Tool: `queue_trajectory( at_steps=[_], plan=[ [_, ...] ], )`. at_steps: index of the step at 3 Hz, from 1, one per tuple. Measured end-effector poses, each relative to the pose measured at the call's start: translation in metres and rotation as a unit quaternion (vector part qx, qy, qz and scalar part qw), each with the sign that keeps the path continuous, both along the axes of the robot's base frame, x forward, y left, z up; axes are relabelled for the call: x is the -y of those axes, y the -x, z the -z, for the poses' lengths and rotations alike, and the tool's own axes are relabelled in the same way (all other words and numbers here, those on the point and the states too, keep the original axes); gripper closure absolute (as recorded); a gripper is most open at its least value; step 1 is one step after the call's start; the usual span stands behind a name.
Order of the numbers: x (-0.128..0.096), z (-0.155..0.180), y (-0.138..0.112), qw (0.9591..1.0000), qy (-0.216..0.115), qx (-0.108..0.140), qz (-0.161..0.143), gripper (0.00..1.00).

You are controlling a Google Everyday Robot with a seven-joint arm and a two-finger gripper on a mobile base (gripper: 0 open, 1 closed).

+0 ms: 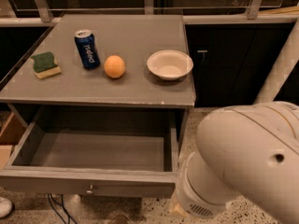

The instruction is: Close top drawer

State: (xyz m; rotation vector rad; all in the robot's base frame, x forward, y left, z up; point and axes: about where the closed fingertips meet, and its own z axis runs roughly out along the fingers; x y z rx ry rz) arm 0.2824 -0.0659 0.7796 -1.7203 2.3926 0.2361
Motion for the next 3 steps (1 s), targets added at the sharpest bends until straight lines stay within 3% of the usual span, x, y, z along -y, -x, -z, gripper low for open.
queue_trajectory(
  at_steps=[1,2,3],
  plan=[
    [-0.015,0.028,-0.047,0.9998,-0.009,0.015,0.002,1.0],
    [-0.015,0.028,-0.047,0.9998,-0.009,0.015,0.002,1.0],
    [-0.024,0.058,-0.029,0.9999,-0.009,-0.01,0.003,1.0]
  ],
)
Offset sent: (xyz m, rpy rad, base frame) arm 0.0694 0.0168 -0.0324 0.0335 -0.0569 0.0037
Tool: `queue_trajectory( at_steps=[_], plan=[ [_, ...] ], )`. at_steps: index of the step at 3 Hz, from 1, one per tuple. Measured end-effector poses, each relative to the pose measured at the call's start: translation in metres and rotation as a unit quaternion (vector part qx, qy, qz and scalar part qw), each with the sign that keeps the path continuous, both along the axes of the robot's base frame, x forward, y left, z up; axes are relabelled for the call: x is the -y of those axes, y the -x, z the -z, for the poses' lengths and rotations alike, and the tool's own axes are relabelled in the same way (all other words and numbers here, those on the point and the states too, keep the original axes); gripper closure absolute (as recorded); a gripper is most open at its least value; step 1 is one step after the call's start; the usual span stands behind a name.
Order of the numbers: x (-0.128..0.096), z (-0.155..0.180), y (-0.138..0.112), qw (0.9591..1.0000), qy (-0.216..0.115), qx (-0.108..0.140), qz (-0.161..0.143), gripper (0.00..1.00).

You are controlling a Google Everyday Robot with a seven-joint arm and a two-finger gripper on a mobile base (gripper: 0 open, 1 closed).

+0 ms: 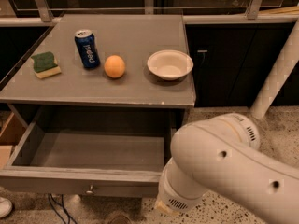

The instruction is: Close top drawer

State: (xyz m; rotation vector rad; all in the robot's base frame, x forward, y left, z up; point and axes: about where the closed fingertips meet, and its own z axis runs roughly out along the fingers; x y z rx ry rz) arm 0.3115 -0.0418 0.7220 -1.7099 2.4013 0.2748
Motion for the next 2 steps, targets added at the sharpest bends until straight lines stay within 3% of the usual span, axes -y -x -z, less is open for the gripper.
queue_trajectory(
  at_steps=[1,2],
  plan=[
    [-0.0217,0.0545,-0.0066,0.9997,0.017,-0.015,0.014,1.0],
    [-0.0216,0.0552,-0.007,0.9996,0.018,-0.015,0.018,1.0]
  ],
)
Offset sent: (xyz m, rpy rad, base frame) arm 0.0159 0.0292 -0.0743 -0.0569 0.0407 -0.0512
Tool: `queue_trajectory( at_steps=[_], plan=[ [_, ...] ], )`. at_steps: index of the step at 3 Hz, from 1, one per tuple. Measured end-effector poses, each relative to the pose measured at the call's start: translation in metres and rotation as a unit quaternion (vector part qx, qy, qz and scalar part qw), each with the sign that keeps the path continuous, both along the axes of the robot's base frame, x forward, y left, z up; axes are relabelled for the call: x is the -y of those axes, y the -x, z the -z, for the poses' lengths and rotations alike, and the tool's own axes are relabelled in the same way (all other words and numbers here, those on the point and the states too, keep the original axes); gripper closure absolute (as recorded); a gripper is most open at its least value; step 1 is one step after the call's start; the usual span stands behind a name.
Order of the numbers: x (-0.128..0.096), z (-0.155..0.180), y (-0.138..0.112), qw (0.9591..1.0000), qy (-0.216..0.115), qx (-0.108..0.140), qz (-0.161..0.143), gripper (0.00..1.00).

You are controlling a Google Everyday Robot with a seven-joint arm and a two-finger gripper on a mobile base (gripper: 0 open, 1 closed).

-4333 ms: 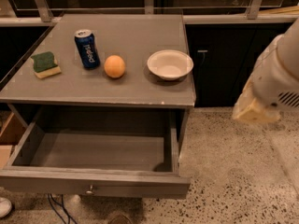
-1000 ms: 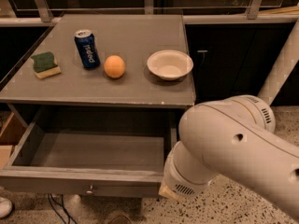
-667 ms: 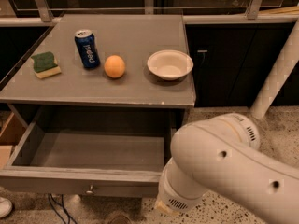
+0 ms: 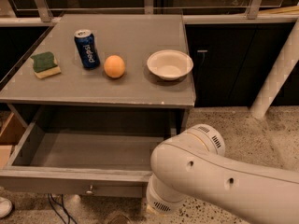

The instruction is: Close top drawer

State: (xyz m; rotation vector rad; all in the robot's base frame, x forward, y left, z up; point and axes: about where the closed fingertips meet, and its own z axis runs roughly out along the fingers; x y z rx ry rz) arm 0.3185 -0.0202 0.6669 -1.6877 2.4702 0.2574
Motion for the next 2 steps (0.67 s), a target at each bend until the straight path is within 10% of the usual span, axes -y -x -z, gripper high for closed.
queue_trajectory(
  at_steps=[2],
  plan=[
    [-0.033,-0.01,-0.051,0.9982,-0.016,0.057,0.012,1.0]
  ],
)
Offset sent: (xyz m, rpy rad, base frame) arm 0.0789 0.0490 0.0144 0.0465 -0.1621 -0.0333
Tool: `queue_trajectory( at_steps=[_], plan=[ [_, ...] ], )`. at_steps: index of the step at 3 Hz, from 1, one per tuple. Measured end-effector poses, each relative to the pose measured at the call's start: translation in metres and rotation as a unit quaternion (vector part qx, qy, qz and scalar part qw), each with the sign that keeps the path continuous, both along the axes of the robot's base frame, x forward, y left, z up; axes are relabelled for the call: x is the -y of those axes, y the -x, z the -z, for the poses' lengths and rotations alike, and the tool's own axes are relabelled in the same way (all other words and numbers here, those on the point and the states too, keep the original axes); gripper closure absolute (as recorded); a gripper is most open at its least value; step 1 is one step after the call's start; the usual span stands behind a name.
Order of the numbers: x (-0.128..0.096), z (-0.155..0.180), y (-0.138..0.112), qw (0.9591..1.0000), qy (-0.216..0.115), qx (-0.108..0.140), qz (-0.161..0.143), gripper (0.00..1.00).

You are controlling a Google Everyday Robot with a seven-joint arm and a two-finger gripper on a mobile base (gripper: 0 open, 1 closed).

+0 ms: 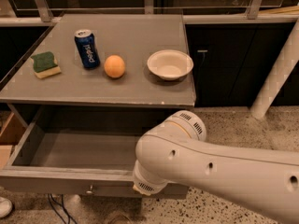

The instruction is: Close top drawer

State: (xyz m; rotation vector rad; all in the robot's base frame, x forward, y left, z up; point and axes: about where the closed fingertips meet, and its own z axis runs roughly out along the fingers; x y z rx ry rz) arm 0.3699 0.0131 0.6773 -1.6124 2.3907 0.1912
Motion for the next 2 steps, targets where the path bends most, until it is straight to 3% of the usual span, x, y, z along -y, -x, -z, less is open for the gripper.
queue_trajectory(
  at_steps=[1,2],
  plan=[
    [0.0,0.0,-0.001,1.0,0.001,0.001,0.0,1.0],
    [0.012,0.011,0.011,0.9998,0.005,-0.016,0.011,1.0]
  ],
)
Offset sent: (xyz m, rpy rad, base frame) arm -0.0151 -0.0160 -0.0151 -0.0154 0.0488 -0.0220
